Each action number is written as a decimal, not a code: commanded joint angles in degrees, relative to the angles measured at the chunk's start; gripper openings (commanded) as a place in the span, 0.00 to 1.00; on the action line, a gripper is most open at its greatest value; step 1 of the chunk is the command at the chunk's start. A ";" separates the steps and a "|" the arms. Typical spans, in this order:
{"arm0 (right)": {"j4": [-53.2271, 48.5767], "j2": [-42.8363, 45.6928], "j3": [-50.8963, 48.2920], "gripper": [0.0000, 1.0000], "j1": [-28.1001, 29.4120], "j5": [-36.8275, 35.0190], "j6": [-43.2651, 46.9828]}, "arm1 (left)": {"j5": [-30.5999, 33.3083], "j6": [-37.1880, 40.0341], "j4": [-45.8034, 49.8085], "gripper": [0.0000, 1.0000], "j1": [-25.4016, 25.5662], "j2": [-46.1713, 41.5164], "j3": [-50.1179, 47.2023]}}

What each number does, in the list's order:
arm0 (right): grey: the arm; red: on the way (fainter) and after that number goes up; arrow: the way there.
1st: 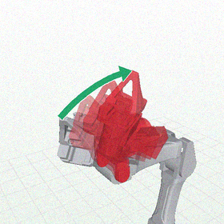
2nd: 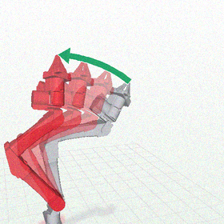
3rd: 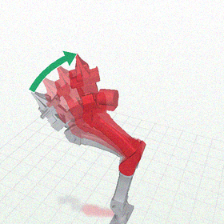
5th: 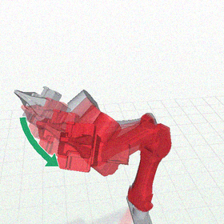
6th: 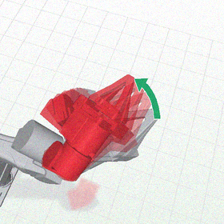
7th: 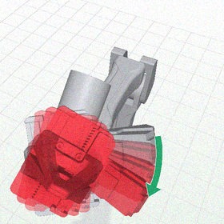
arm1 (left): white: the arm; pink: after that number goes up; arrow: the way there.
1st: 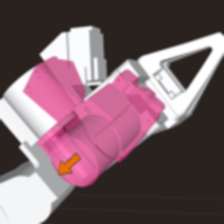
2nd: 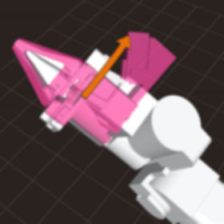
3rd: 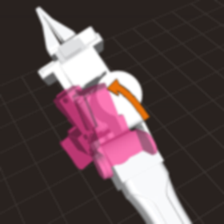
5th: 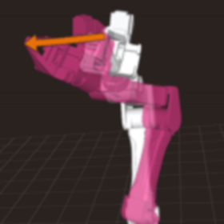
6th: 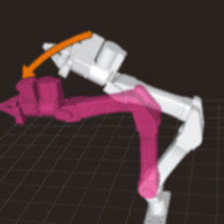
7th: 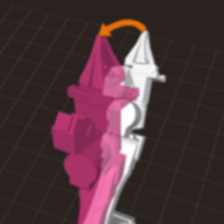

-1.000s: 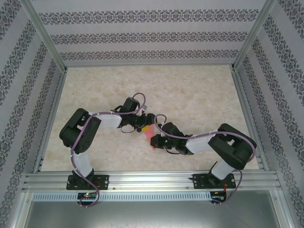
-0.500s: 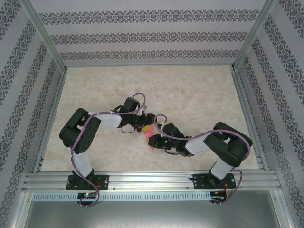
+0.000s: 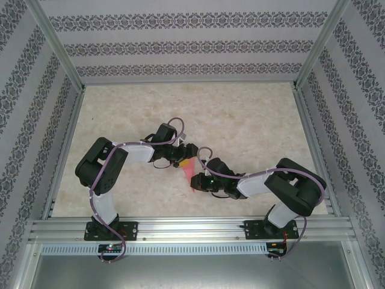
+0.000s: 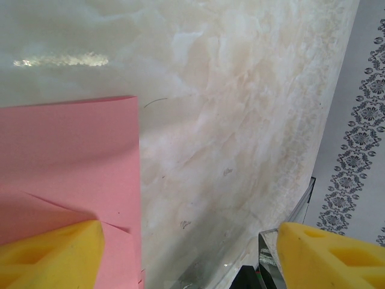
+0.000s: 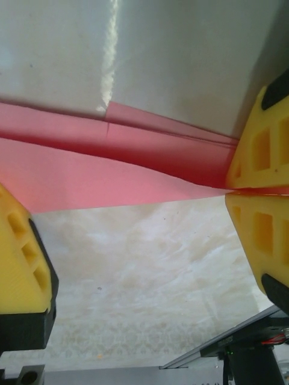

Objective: Fold a paper plane with a square sheet of paper (pick it up from the middle)
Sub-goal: Fold the wing for the fifth time at the center of the table.

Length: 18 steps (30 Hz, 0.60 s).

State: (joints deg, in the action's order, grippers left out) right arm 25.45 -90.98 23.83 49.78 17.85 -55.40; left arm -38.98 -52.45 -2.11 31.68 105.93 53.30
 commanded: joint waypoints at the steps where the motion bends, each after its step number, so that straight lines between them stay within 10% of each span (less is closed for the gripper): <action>1: -3.57 0.37 0.24 0.09 0.57 0.19 0.58 | 2.77 2.00 2.97 0.77 0.54 1.63 -0.47; 18: -11.35 1.42 0.04 0.02 1.37 0.03 0.34 | 2.90 2.26 3.38 0.77 0.50 1.68 -0.34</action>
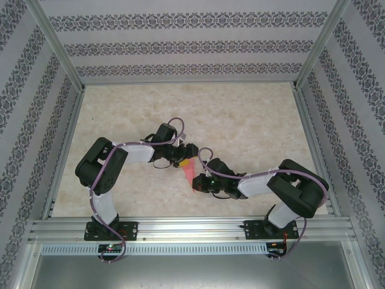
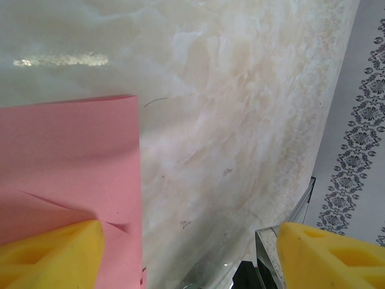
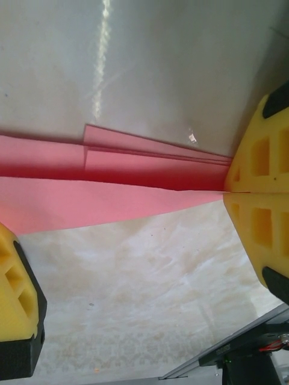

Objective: Fold a paper plane with a square sheet of paper (pick it up from the middle)
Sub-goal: Fold the wing for the fifth time at the center of the table.

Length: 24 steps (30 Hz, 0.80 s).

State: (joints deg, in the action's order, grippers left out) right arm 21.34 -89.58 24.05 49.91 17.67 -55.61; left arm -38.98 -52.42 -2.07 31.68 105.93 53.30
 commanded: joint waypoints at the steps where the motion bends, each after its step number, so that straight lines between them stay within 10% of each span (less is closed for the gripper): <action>1: -8.14 -0.25 0.13 0.03 1.24 0.44 0.83 | 2.84 2.24 3.34 0.77 0.52 1.68 -0.46; 24: -17.00 17.81 4.28 0.22 -0.25 -9.67 -1.55 | 2.99 2.41 3.98 0.77 0.50 1.93 -0.29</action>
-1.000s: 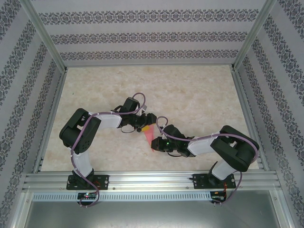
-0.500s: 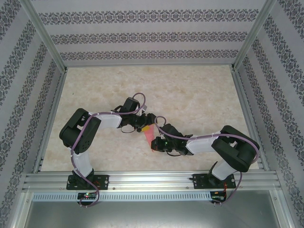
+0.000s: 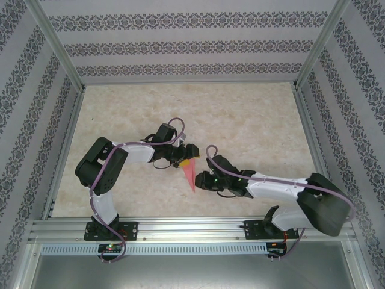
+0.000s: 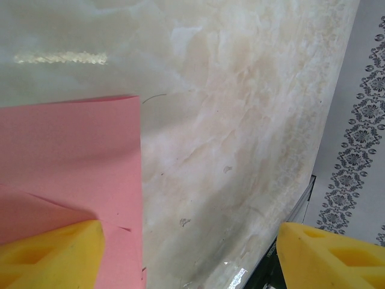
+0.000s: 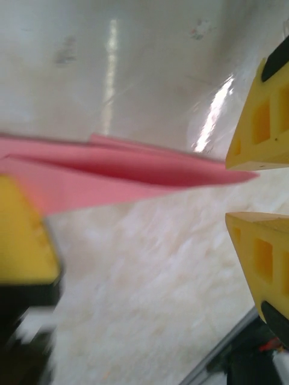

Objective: Fold a paper plane with a square sheet of paper (pick it up from the middle)
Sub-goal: Fold the wing for the fifth time at the center of the table.

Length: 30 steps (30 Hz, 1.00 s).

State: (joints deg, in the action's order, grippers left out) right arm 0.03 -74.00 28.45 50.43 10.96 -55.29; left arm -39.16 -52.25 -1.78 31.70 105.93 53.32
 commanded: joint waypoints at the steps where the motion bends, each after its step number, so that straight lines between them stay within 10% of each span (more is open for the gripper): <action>1: 7.58 2.32 -0.80 0.20 -1.06 -2.05 -2.46 | 3.23 2.29 3.71 0.77 0.41 1.84 -0.32; 30: 28.10 -23.24 -2.91 0.03 -0.12 8.03 -14.09 | 3.63 2.59 4.50 0.77 0.39 2.12 -0.44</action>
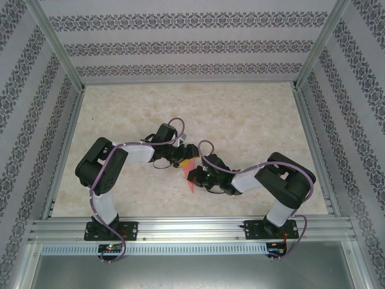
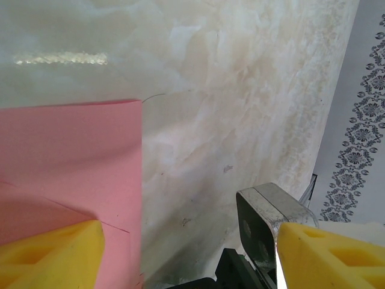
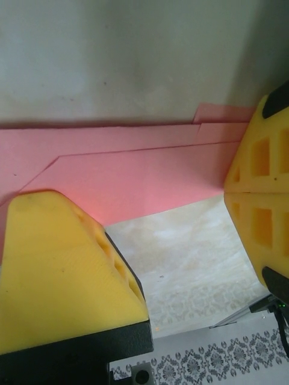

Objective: Fold a paper plane with a square sheet of paper (pick it up from the middle)
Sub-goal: Fold the wing for the fifth time at the center of the table.

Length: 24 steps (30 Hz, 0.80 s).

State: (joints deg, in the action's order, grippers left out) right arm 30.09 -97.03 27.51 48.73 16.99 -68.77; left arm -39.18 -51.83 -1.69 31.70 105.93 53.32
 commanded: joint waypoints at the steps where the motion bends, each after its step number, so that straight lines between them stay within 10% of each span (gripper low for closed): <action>1: -2.07 0.04 -2.09 0.03 1.95 1.95 -0.52 | 3.63 2.18 4.35 0.77 0.38 2.16 -0.50; 24: -9.87 5.86 -6.26 0.04 7.41 3.65 1.45 | 4.40 2.46 5.64 0.77 0.38 2.65 -0.41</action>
State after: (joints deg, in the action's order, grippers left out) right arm 26.79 -91.42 23.11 54.26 16.45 -68.84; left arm -39.42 -51.42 -0.49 31.97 105.93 53.60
